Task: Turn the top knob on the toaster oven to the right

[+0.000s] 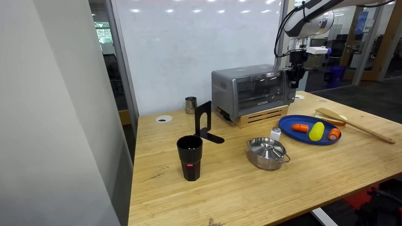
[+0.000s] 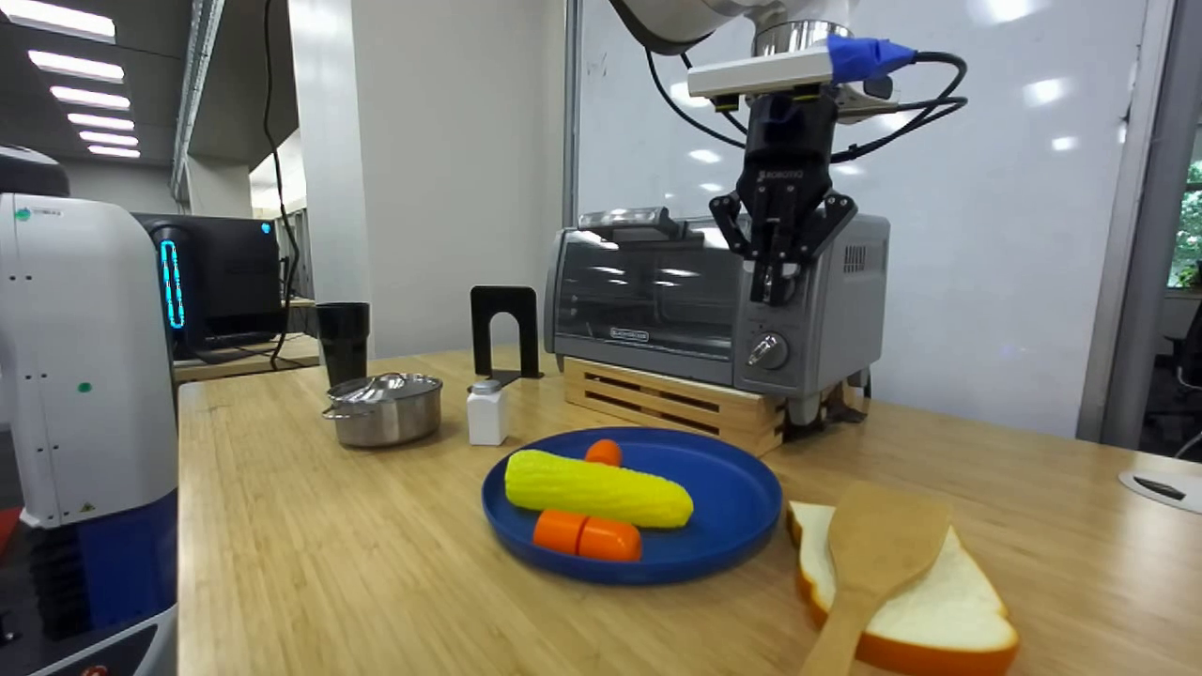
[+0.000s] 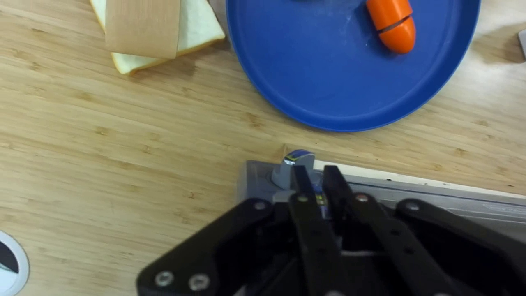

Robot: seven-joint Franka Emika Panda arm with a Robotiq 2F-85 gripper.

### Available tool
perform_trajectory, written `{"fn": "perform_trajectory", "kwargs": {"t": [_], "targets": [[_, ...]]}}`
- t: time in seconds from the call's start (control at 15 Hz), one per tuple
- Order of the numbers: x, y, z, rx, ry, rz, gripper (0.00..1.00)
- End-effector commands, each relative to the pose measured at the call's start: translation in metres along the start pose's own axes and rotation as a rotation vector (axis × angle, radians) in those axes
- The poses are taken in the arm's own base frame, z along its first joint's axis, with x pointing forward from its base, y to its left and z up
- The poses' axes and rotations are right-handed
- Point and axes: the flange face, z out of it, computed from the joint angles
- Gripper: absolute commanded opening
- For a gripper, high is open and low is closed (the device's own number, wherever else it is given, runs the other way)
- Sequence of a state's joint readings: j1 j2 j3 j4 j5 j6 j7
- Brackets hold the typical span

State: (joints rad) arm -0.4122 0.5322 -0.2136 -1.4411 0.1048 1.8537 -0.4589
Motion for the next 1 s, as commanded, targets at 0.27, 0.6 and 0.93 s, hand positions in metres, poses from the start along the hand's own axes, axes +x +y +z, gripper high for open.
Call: {"fn": "perform_trajectory", "kwargs": {"t": [0.27, 0.6, 0.93], "targets": [[-0.005, 0.002, -0.002, 0.032, 0.066, 0.117, 0.03], [-0.022, 0.013, -0.001, 0.150, 0.141, 0.169, 0.03], [-0.043, 0.025, 0.004, 0.221, 0.211, 0.123, 0.03]]}}
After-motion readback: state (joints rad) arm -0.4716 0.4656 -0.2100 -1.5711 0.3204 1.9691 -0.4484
